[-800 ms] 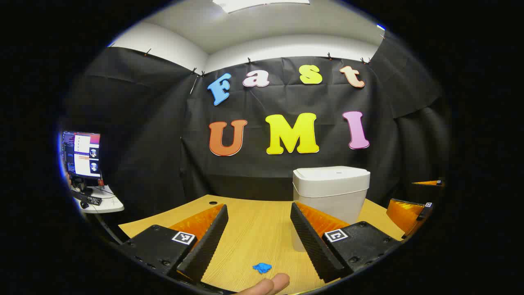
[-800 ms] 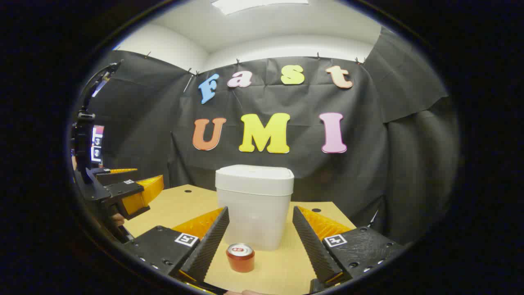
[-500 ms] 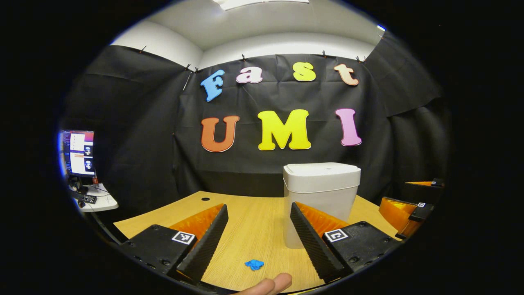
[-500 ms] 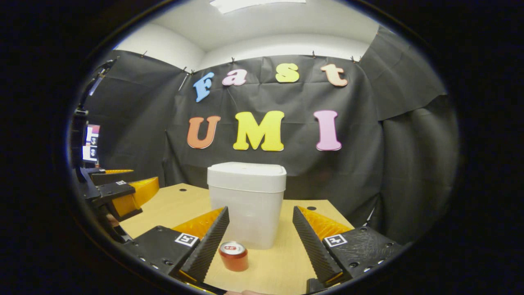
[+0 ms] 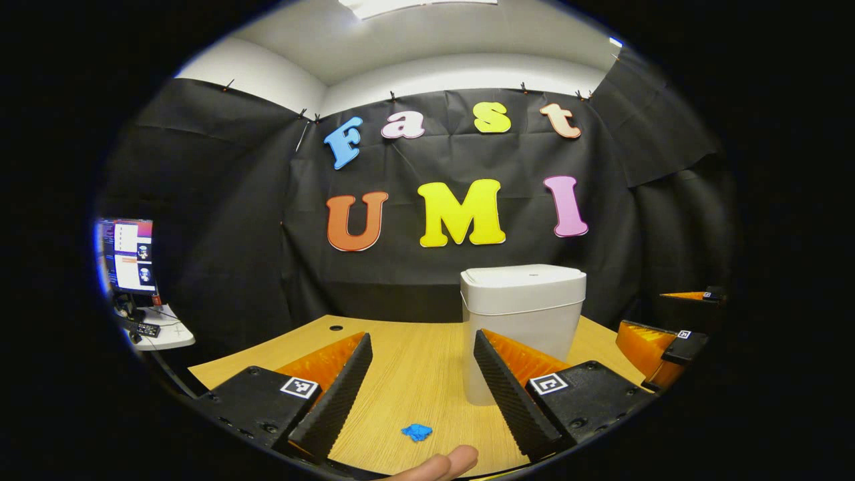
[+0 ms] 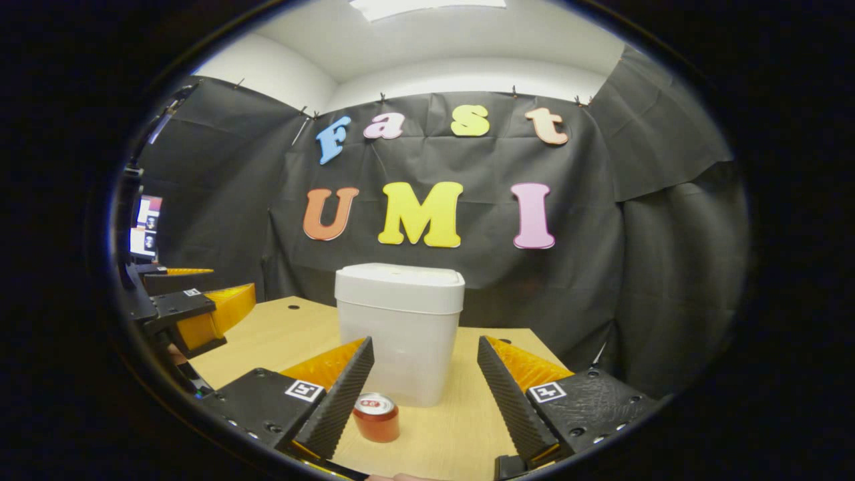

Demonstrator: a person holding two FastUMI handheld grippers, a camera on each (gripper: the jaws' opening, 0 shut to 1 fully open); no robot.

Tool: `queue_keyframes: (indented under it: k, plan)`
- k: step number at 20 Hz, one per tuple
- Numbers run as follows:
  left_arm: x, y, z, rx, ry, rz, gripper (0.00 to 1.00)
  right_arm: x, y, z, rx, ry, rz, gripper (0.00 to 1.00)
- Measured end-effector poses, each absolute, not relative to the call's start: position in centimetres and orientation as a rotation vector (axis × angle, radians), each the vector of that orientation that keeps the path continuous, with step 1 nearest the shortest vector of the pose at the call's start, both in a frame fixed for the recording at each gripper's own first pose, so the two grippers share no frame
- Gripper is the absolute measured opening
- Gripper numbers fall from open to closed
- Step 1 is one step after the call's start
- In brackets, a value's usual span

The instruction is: Press the lid of the desktop garbage bin to open it, pick up the crumpled paper on the desktop and throw it into the bin, then pick up the pop can on the desktop and drop it into the bin, and finally close the garbage bin lid.

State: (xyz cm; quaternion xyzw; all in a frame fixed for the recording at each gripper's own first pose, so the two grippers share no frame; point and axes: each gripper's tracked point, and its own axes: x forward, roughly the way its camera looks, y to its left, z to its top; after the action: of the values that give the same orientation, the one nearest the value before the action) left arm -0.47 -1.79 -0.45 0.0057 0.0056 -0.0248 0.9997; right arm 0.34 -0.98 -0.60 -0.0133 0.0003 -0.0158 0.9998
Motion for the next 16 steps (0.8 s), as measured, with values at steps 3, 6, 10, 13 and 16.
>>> queue_keyframes:
  k: [3,6,10,13,16]
  plan:
    - [-0.37,-1.88,-0.66,0.011,0.022,-0.055,0.99,0.48,-0.93,-0.95,-0.035,0.008,-0.029,0.95]
    - [-0.35,-2.11,-0.93,0.010,0.030,-0.061,0.99,0.50,-0.90,-1.14,-0.043,0.013,-0.030,0.95]
    - [-0.26,-2.27,-1.13,0.013,0.038,-0.069,0.98,0.55,-0.67,-1.09,-0.049,0.011,-0.028,0.95]
    - [-0.24,-2.31,-1.17,0.013,0.040,-0.071,0.99,0.60,-0.72,-1.00,-0.046,0.008,-0.029,0.95]
    - [-0.24,-2.18,-1.17,0.013,0.040,-0.069,0.99,0.95,-1.20,-0.70,-0.043,0.006,-0.044,0.97]
